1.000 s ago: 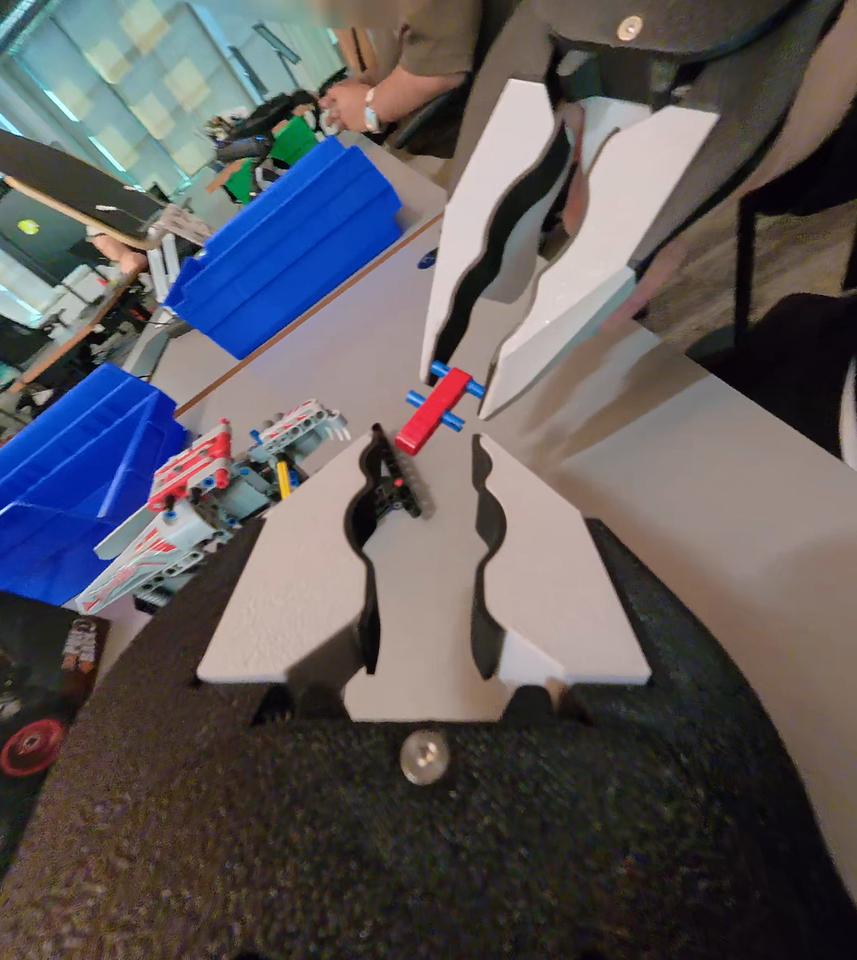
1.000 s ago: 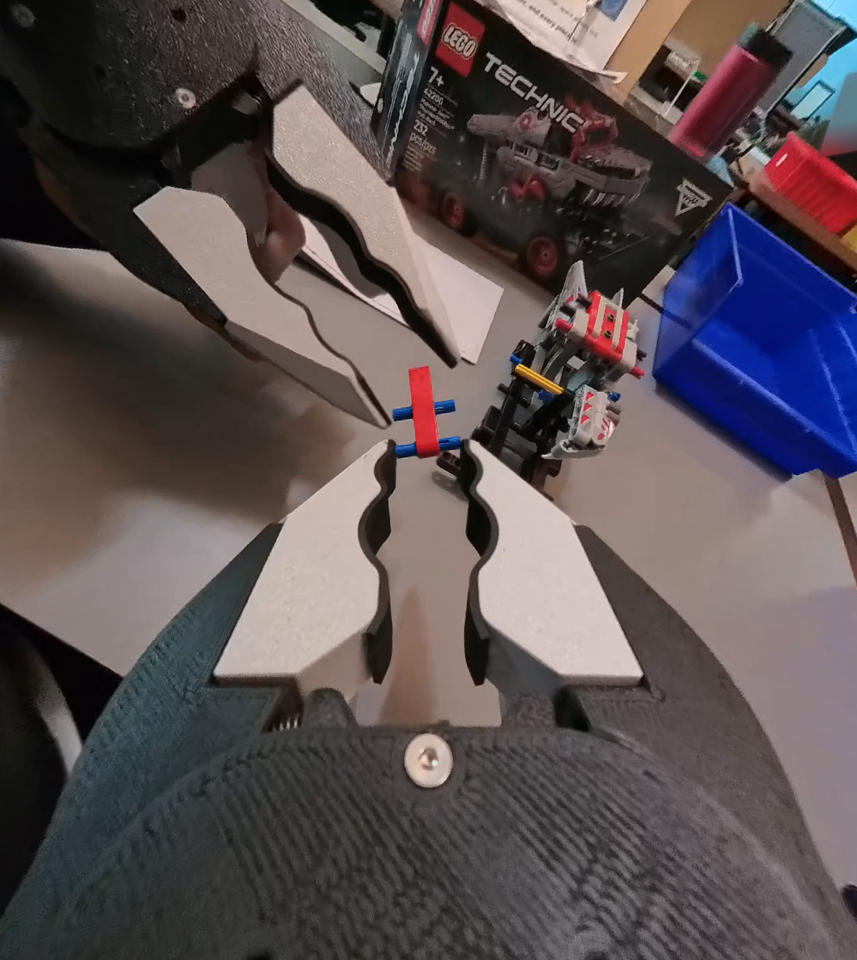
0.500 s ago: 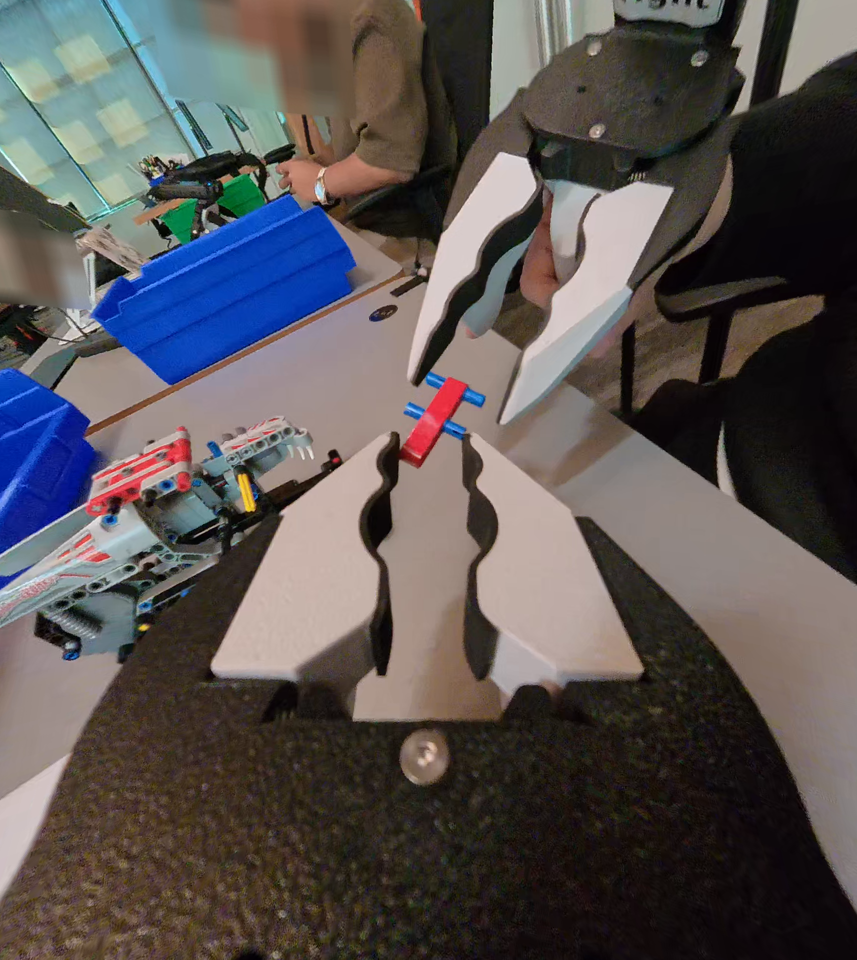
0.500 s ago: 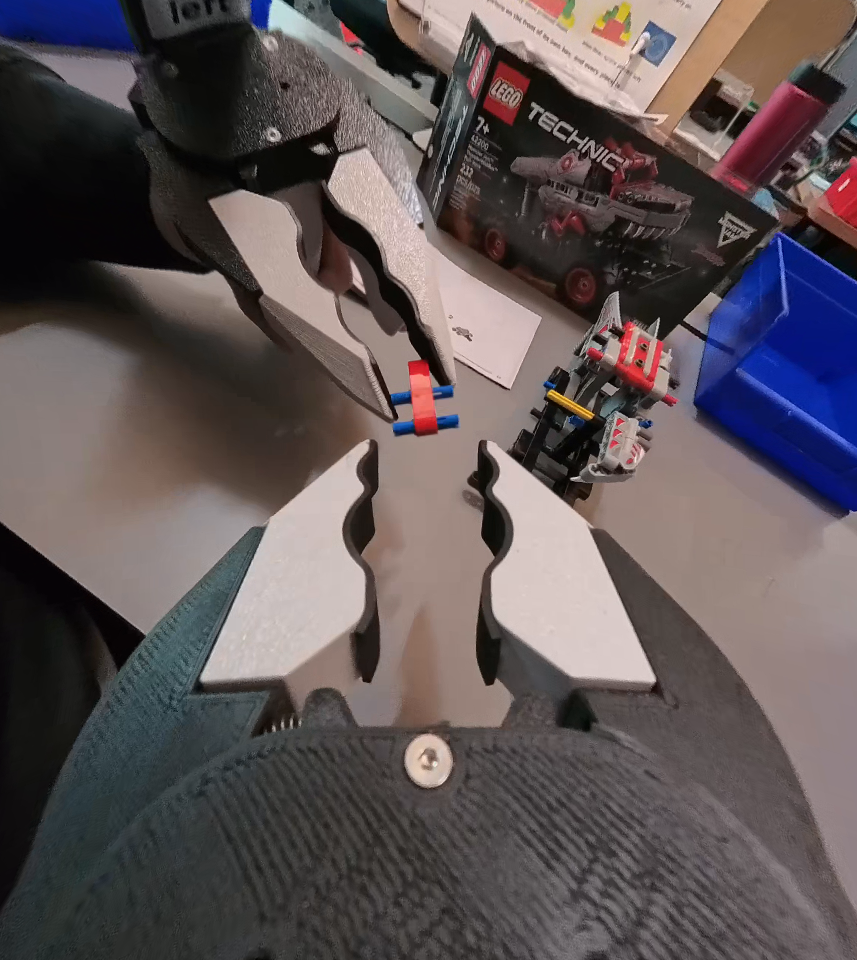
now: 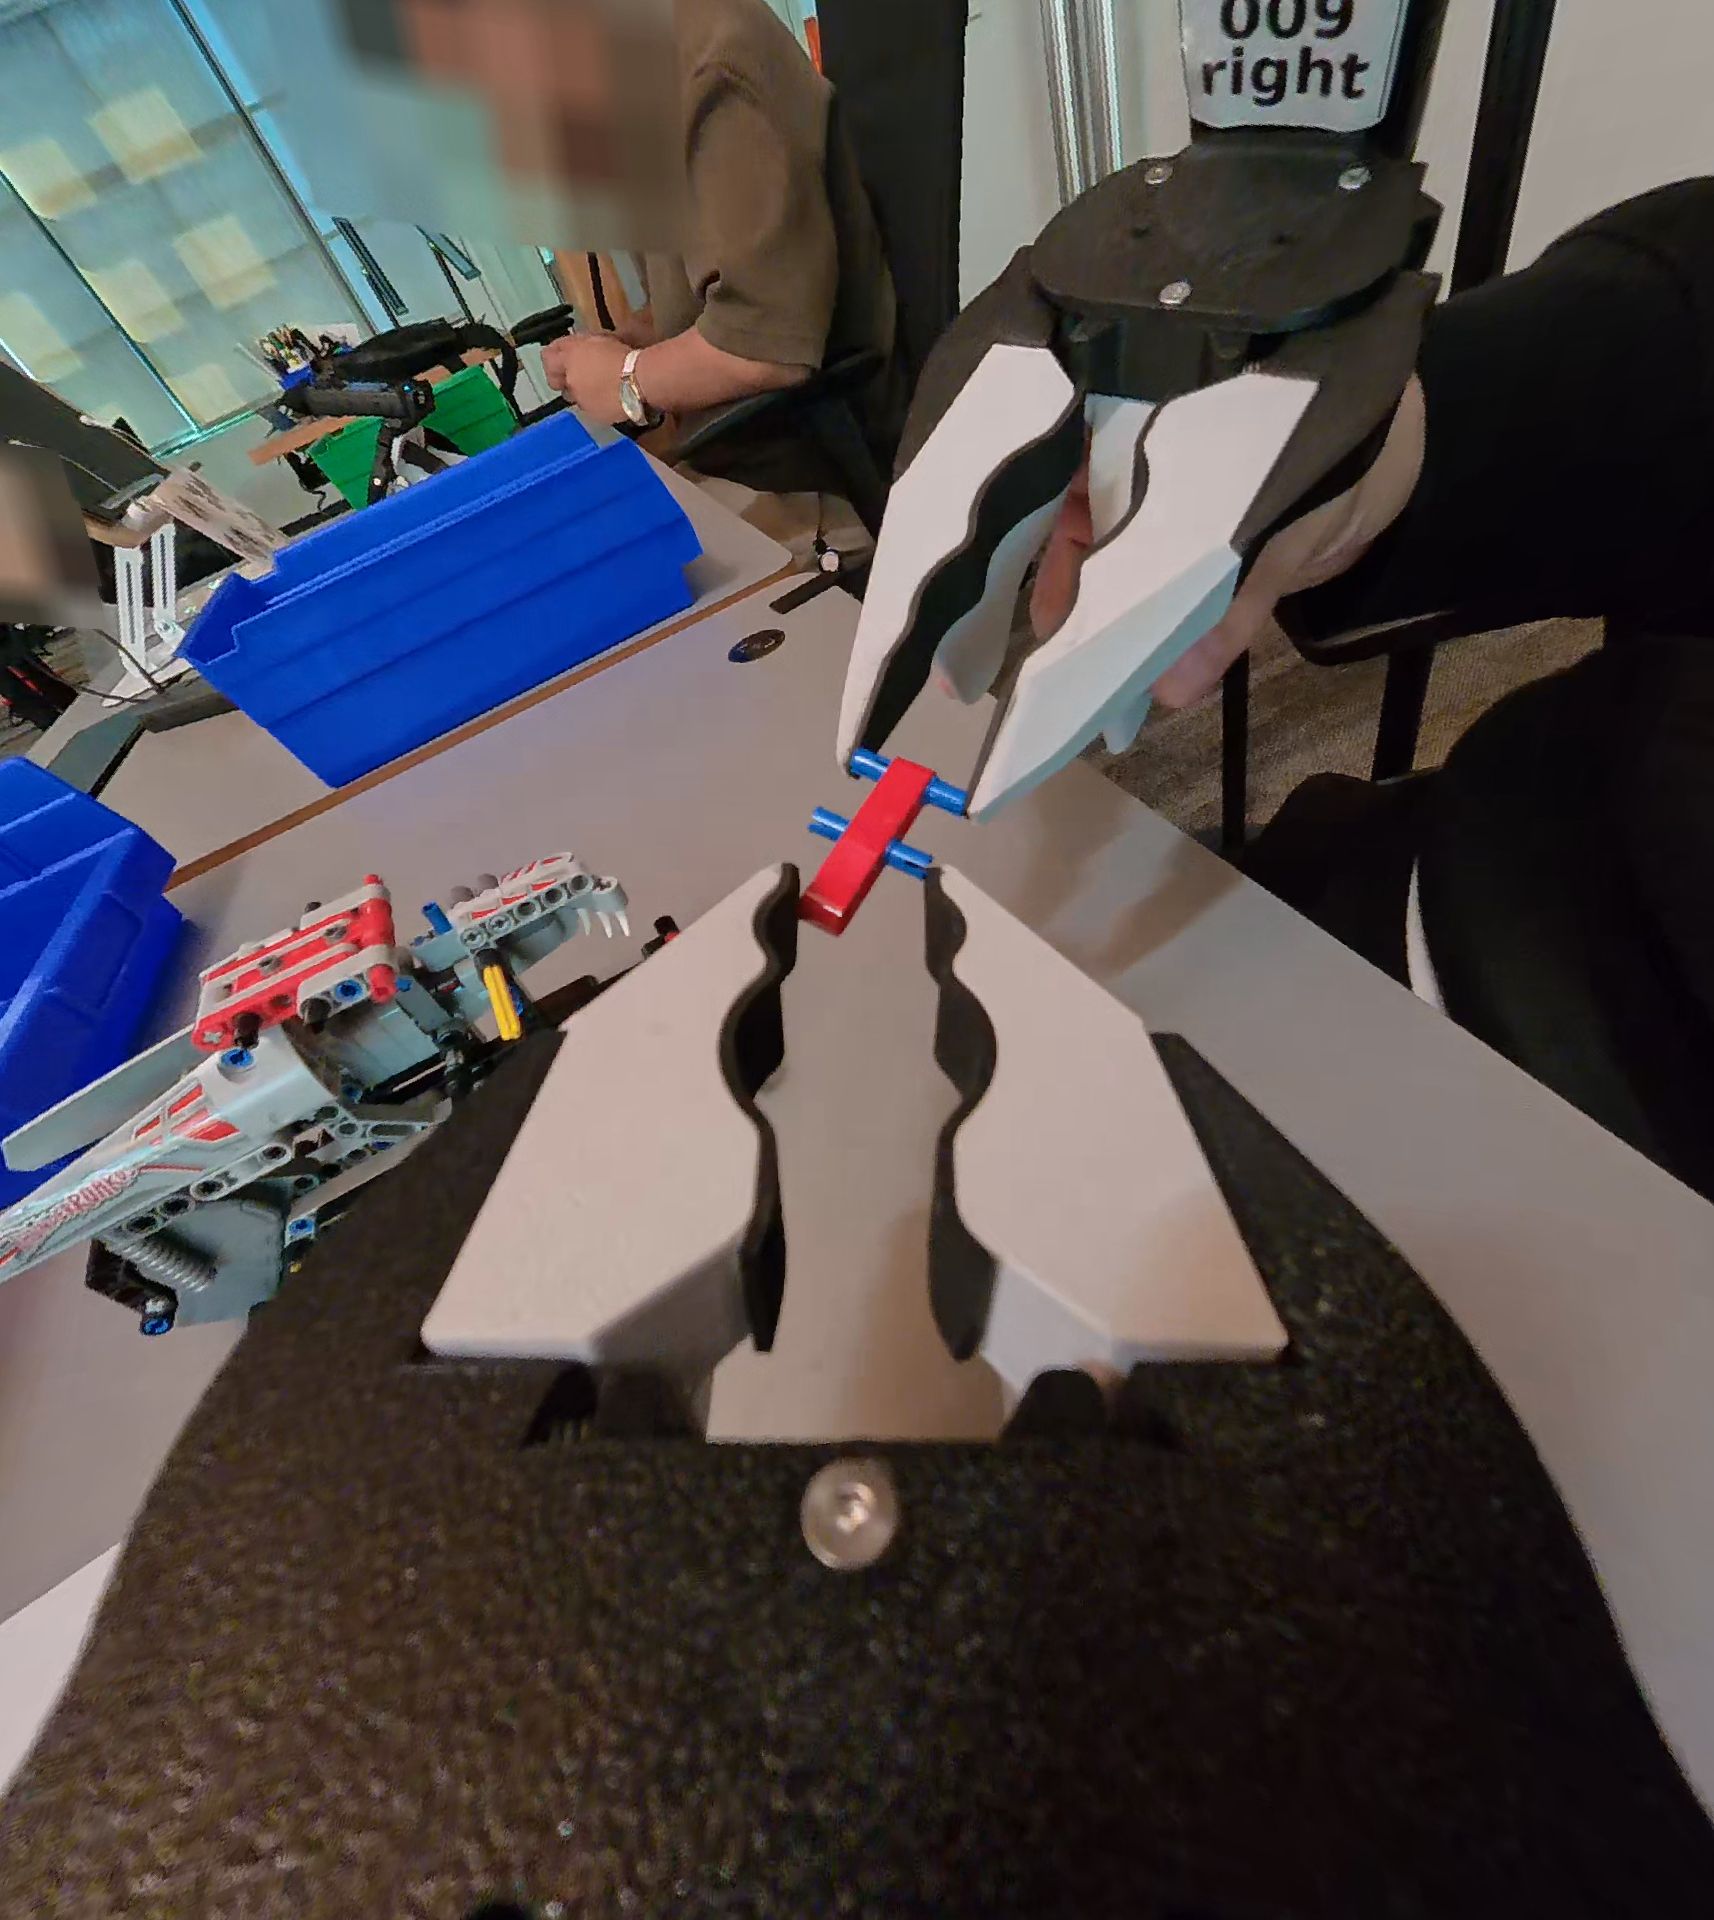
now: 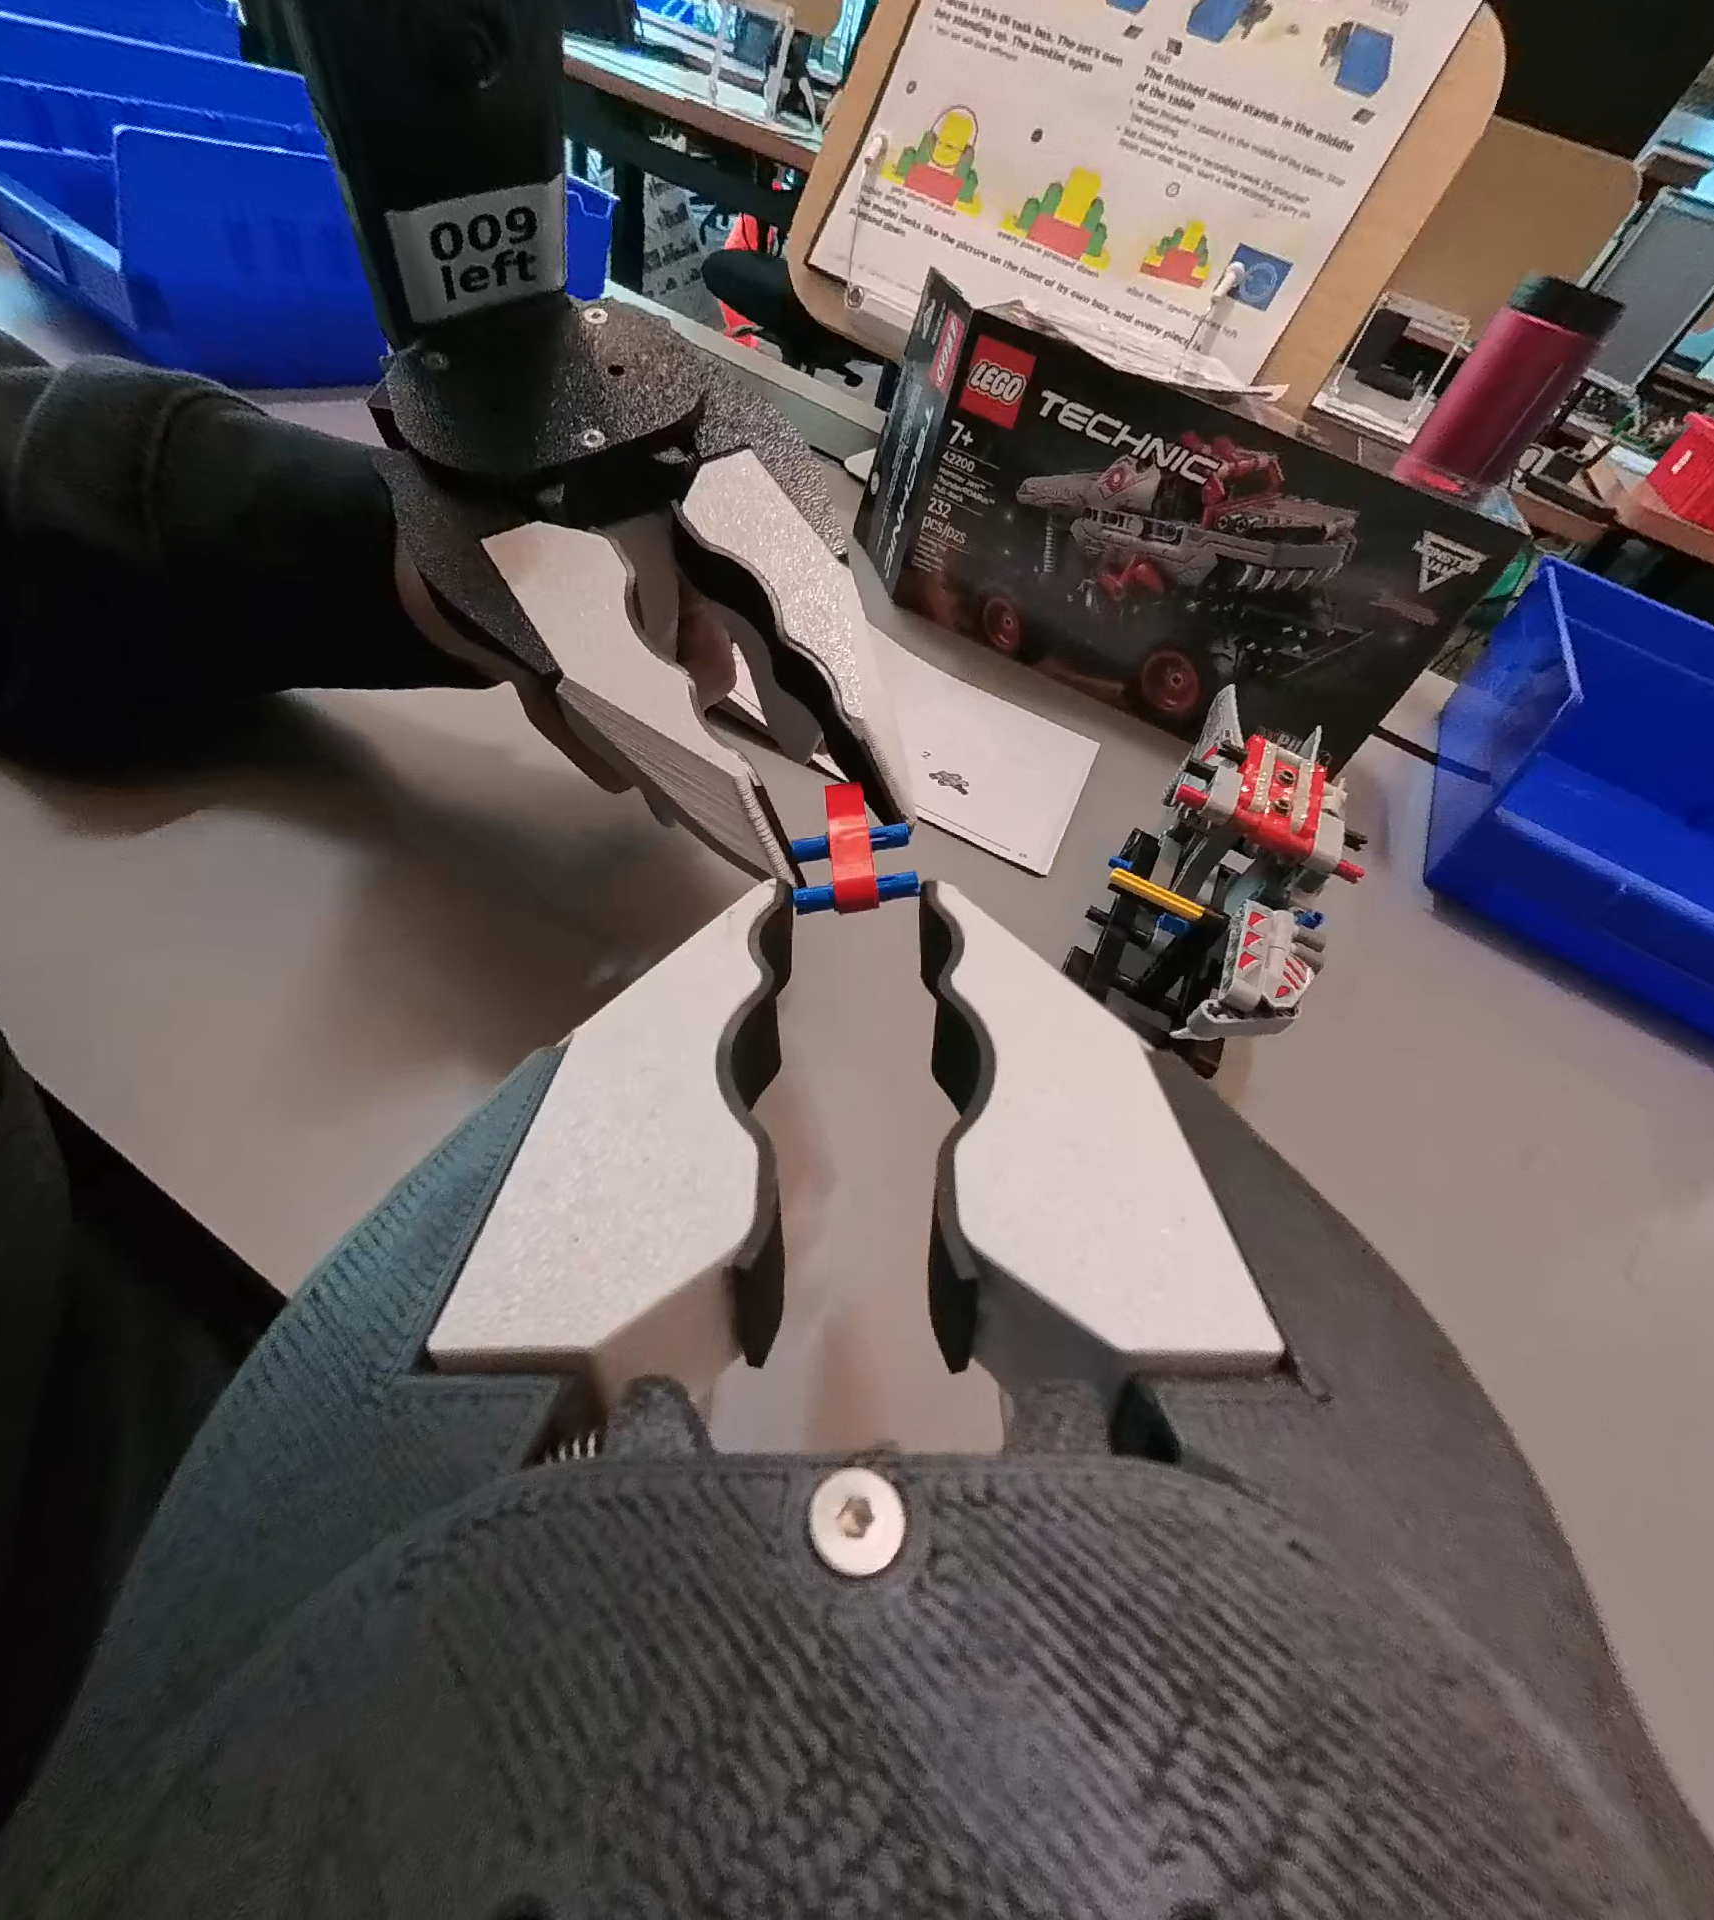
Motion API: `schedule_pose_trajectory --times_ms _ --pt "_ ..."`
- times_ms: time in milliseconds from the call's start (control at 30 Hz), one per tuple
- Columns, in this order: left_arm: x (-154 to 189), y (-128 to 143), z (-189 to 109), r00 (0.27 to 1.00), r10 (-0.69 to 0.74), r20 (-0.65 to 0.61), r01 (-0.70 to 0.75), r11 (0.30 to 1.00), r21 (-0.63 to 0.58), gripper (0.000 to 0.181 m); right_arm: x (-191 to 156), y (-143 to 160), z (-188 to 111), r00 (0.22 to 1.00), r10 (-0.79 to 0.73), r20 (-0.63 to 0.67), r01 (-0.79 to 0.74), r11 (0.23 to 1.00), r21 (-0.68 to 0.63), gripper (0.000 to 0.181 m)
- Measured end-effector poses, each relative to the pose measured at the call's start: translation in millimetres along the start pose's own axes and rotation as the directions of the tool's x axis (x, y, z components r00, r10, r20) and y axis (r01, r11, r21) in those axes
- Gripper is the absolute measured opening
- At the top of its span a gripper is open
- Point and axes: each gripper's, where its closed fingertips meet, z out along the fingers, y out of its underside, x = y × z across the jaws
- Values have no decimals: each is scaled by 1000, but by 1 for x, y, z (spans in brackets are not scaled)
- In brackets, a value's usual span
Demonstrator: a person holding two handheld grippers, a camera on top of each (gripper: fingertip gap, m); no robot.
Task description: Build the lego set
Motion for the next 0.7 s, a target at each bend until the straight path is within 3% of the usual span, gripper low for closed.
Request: schedule_pose_trajectory --times_ms 433,500,600,700 --pt "-5 -1 0 999 -14 31 14 1000 9 24 4 -1 2 1000 10 -20 -9 1000 20 22" --pt "-11 1 -1 997 -4 73 4 1000 -10 31 13 -1 1 997 10 -79 -9 1000 17 22" --pt "-16 -4 -2 992 13 125 -12 1000 -13 28 31 -3 -4 980 52 -194 -42 998 54 22" --pt "-18 -13 1 986 -37 165 34 999 25 21 34 -7 -3 972 115 -204 -95 990 105 22"
